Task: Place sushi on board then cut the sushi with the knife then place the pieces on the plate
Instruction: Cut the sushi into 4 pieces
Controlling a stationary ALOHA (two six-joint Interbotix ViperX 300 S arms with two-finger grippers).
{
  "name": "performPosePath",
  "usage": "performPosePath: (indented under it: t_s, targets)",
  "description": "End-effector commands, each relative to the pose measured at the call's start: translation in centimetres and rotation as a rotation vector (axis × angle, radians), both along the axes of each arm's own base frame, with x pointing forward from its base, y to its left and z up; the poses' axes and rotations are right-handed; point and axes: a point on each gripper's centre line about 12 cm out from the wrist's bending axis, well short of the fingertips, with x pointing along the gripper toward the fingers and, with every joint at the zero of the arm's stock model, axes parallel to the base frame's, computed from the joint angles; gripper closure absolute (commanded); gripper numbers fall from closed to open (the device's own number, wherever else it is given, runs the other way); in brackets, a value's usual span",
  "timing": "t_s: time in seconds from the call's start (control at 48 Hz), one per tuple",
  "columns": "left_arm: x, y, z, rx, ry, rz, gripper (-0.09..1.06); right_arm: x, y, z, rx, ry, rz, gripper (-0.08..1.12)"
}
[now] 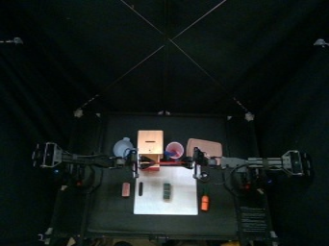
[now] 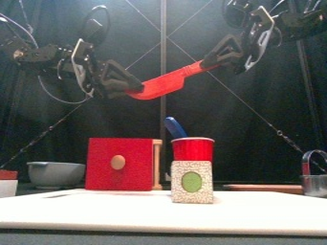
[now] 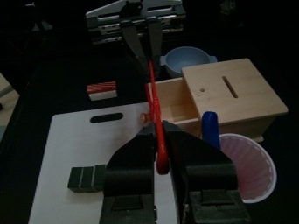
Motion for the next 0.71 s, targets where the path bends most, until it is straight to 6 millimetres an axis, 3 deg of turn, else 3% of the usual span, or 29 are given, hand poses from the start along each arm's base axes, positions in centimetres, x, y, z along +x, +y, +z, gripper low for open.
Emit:
performPosePath:
  t_s: [0.021,0.146,0.375,0.708]
  targets:
    - [0.2,0.0,0.6,-0.001,-0.011,0.000,0.49,0.2,0.0,1.3,0.004,-0.042,-0.001,0.63]
    - [0.2,-0.1,0.5,-0.005,0.004,0.001,0.50,-0.2,0.5,0.1,0.007,-0.011,0.016,0.63]
    - [0.3,-2.1,-0.4,-0.009,0.061,-0.060,0.53,-2.0,2.5,-4.6,0.041,0.157,0.064,0.63]
    - [1.7,-5.8,-5.0,0.003,0.207,-0.171,0.53,-3.1,5.3,-7.0,0.098,0.331,0.122,0.63]
